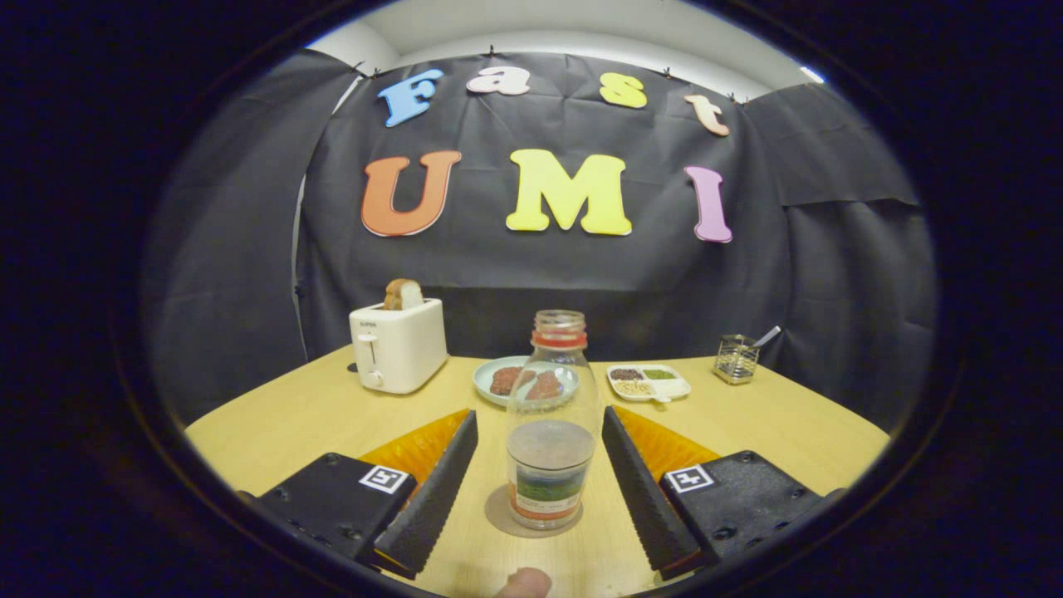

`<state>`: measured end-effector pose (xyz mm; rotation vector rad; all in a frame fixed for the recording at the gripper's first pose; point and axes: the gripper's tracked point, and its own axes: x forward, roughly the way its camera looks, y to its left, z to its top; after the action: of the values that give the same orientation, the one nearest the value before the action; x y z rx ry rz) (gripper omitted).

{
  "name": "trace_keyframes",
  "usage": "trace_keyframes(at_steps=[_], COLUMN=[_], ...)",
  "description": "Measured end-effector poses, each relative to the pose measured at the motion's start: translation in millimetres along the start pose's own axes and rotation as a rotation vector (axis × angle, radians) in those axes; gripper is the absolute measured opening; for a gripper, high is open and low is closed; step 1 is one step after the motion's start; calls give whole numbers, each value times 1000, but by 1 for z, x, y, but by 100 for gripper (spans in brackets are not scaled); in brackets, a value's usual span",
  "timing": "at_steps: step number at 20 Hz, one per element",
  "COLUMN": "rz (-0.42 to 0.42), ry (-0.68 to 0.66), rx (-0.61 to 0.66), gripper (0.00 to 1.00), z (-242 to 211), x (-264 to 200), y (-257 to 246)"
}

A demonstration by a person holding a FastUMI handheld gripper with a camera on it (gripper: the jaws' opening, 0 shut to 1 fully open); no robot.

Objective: Take the bottle from table, then pour the juice into the cup, finally place the bottle on the coaster

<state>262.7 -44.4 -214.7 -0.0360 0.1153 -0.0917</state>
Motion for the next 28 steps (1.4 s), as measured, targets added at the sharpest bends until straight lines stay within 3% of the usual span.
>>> trace_keyframes(at_steps=[14,28], rz=[92,150], ry=[-78,-71], rx=[-8,48], gripper=[100,100], z=[122,170], x=[-137,-256], y=[13,23])
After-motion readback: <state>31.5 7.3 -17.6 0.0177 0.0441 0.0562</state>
